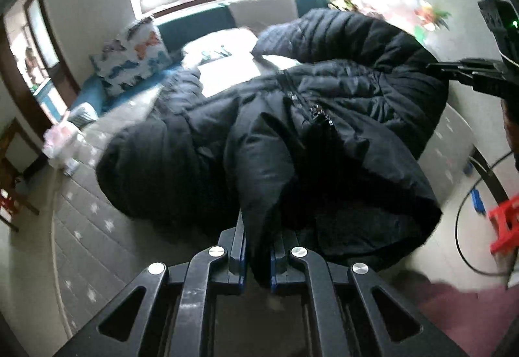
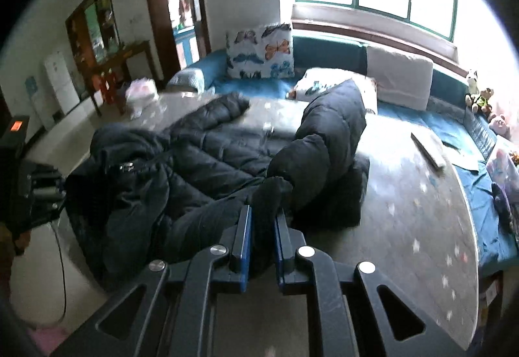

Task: Fold large clothes
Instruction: 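Grasp the jacket with both grippers and lift it off the bed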

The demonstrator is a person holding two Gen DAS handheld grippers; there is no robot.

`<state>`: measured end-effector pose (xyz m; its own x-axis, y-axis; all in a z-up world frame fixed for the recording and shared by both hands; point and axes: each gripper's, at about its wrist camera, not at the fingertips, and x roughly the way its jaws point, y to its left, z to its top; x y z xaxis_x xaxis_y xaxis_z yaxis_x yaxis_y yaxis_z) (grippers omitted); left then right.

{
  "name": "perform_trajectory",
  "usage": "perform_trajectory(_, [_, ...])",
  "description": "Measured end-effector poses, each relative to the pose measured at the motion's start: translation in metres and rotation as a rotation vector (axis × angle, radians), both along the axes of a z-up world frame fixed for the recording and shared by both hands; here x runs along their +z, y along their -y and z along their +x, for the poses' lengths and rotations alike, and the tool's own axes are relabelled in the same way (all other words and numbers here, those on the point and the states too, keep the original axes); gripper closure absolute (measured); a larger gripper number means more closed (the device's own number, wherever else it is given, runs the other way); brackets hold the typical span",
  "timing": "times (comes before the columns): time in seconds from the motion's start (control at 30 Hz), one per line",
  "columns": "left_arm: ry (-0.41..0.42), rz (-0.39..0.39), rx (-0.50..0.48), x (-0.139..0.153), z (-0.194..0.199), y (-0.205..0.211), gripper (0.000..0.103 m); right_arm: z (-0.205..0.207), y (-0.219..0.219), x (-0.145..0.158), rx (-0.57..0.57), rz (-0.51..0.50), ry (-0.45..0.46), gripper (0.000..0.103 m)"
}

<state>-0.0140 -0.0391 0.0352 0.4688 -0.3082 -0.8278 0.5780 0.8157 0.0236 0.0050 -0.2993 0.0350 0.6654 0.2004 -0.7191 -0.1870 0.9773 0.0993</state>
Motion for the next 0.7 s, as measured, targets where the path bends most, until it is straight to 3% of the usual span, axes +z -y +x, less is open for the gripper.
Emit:
perform_trajectory(0.17, [-0.100, 0.044, -0.083, -0.021, -0.053, 0.006, 0.089, -0.024, 0.002, -0.023, 0.005, -0.003, -0.137, 0.084])
perform_trajectory(0.3, [-0.148, 0.069, -0.142, -0.017, -0.091, 0.006, 0.082, -0.028, 0.013, -0.030, -0.003, 0.023, -0.255, 0.082])
perform_trajectory(0.37, [-0.145, 0.076, -0.163, -0.012, -0.101, 0.002, 0.078, -0.030, 0.017, -0.026, -0.016, 0.034, -0.272, 0.078])
perform_trajectory(0.5, [-0.091, 0.079, -0.174, 0.013, -0.127, -0.001, 0.041, -0.023, 0.016, -0.012, -0.024, -0.033, -0.275, 0.073])
perform_trajectory(0.53, [-0.072, 0.069, -0.164, 0.023, -0.130, -0.006, 0.036, -0.025, 0.014, -0.008, -0.027, -0.058, -0.269, 0.073])
perform_trajectory(0.7, [-0.035, 0.026, -0.100, 0.050, -0.091, -0.034, 0.034, -0.024, 0.017, 0.007, -0.007, -0.039, -0.237, 0.072])
